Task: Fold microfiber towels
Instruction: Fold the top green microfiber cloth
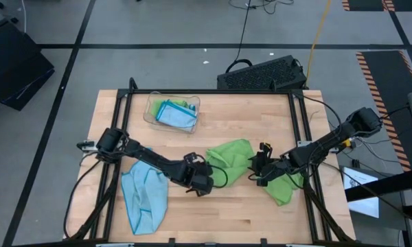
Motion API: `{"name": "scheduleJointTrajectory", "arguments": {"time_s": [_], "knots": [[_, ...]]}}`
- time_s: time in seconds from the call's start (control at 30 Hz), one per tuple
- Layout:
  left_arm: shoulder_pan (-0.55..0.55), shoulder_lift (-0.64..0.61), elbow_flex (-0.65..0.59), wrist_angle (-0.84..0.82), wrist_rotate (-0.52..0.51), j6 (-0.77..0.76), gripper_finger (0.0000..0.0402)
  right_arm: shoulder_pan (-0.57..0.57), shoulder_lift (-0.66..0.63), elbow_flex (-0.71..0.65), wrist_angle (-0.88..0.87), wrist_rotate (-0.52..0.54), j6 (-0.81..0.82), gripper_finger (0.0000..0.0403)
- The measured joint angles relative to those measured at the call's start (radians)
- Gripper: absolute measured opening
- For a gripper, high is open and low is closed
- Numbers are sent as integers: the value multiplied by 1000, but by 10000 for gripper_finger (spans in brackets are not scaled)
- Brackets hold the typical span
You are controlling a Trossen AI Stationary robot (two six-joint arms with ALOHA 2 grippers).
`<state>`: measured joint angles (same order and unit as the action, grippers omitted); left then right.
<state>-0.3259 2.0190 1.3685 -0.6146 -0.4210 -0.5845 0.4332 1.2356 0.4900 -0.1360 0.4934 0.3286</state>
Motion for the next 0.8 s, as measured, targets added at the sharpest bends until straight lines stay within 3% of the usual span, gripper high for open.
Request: {"name": "scheduleJointTrajectory", "arguments": {"time_s": [0.2,0.6,0.8], "knots": [[-9,-51,1,-58,7,-2,12,0,0,0,2,0,0,160],[-151,-189,1,-99,-238,29,3,-19,0,0,278,26,-100,160],[-203,-231,1,-114,-312,25,6,4,0,0,430,-53,-166,179]]}}
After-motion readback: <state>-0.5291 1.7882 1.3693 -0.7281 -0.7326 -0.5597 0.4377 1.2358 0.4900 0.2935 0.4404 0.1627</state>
